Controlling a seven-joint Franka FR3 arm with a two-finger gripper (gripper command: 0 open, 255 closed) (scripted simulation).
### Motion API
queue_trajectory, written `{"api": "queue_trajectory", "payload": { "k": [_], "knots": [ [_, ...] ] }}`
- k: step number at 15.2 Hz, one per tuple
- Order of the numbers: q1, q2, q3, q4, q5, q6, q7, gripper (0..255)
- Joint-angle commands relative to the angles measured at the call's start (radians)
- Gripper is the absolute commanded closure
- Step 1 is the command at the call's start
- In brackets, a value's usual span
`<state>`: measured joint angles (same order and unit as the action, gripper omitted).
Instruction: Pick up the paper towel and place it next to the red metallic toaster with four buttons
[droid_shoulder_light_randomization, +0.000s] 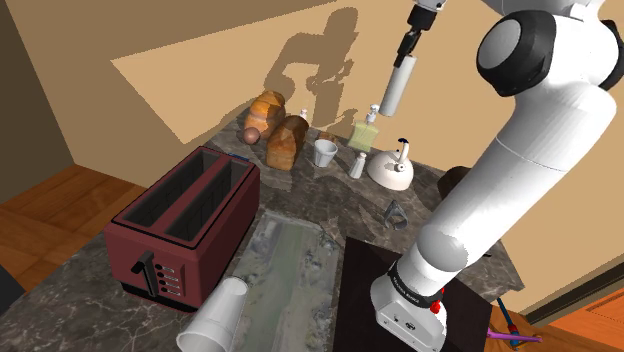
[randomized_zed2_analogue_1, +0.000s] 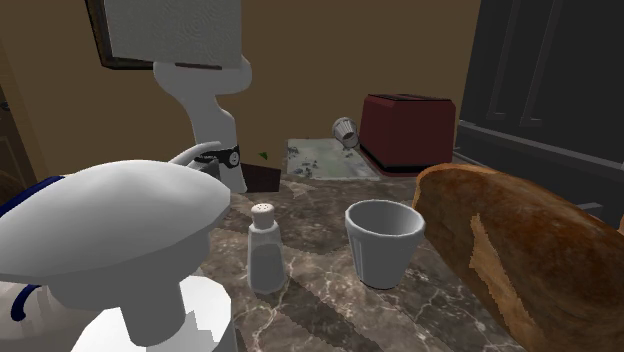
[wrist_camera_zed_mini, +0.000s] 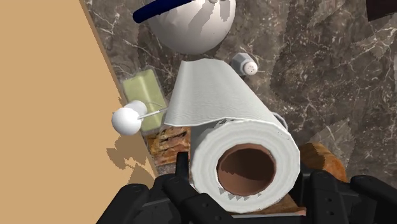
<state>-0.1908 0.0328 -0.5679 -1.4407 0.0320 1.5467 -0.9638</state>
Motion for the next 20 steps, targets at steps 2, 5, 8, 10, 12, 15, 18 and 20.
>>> {"api": "queue_trajectory", "payload": {
  "k": [2, 5, 8, 10, 12, 15, 18, 20],
  "knots": [
    [-0.009, 0.026, -0.007, 0.072, 0.016, -0.051, -0.011, 255],
    [0.027, -0.015, 0.022, 0.039, -0.012, -0.052, 0.048, 255],
    [0.074, -0.074, 0.069, -0.023, -0.049, -0.040, 0.137, 255],
    [0.101, -0.106, 0.101, -0.056, -0.066, -0.036, 0.195, 255],
    [0.125, -0.131, 0.133, -0.083, -0.079, -0.033, 0.251, 255],
    [0.159, -0.159, 0.181, -0.113, -0.092, -0.031, 0.332, 255],
    [0.191, -0.174, 0.228, -0.132, -0.098, -0.031, 0.411, 255],
    [0.211, -0.179, 0.258, -0.138, -0.099, -0.031, 0.461, 255]
  ]
}}
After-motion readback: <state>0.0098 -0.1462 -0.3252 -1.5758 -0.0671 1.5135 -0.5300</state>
